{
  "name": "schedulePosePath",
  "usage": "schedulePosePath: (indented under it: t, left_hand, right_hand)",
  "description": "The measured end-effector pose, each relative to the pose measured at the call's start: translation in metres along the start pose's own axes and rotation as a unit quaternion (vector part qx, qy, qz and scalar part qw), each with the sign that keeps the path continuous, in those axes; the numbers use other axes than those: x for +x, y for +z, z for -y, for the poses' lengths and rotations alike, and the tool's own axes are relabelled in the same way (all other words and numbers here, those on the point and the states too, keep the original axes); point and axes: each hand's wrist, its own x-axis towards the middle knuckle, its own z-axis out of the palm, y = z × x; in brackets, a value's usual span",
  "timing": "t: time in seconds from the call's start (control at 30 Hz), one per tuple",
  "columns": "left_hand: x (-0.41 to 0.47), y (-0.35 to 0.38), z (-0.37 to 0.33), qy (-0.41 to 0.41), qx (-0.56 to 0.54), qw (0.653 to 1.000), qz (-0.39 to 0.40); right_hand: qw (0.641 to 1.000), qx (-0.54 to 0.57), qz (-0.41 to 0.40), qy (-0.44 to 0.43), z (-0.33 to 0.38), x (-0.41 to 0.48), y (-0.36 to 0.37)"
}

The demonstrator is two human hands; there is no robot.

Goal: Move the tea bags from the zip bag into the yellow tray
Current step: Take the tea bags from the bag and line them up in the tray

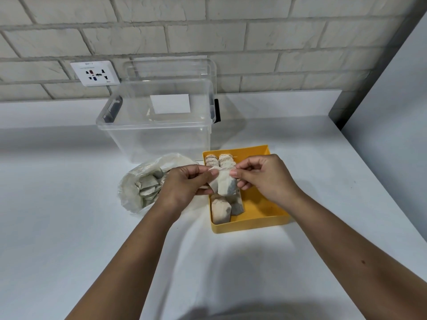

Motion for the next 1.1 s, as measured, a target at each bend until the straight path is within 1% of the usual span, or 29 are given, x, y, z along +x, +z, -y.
schedulePosePath:
  t: [0.2, 0.3, 0.37, 0.43, 0.5, 0.6, 0.67, 0.8, 1.0, 1.1]
  left_hand:
    - [0.002, -0.001, 0.002, 0.006, 0.038, 0.999, -0.008]
    - [0.003, -0.006, 0.002, 0.017, 0.056, 0.998, -0.032]
    - [0.003, -0.01, 0.003, 0.024, 0.064, 0.997, -0.048]
    - [0.004, -0.013, 0.004, 0.029, 0.068, 0.996, -0.057]
    - [0.005, -0.015, 0.005, 0.03, 0.067, 0.995, -0.062]
    - [0.006, -0.017, 0.009, 0.029, 0.07, 0.994, -0.073]
    - [0.006, -0.018, 0.011, 0.028, 0.07, 0.994, -0.074]
    - [0.006, -0.02, 0.012, 0.029, 0.07, 0.994, -0.074]
    - [0.006, -0.022, 0.013, 0.027, 0.075, 0.994, -0.078]
    - [0.006, -0.022, 0.013, 0.021, 0.073, 0.995, -0.069]
  right_hand:
    - [1.0, 0.012, -0.015, -0.017, 0.001, 0.0, -0.002]
    - [1.0, -0.015, -0.02, -0.006, -0.002, 0.0, -0.012]
    - [0.997, -0.073, 0.012, 0.021, -0.009, 0.0, -0.021]
    - [0.987, -0.138, 0.063, 0.055, -0.018, -0.003, -0.025]
    - [0.975, -0.179, 0.101, 0.086, -0.026, -0.006, -0.025]
    - [0.965, -0.212, 0.113, 0.109, -0.037, -0.007, -0.016]
    - [0.966, -0.21, 0.102, 0.112, -0.042, -0.005, -0.01]
    - [0.976, -0.169, 0.082, 0.112, -0.043, 0.001, -0.002]
    - [0.97, -0.208, 0.092, 0.091, -0.046, 0.006, 0.002]
    - [0.967, -0.219, 0.092, 0.088, -0.041, 0.007, -0.001]
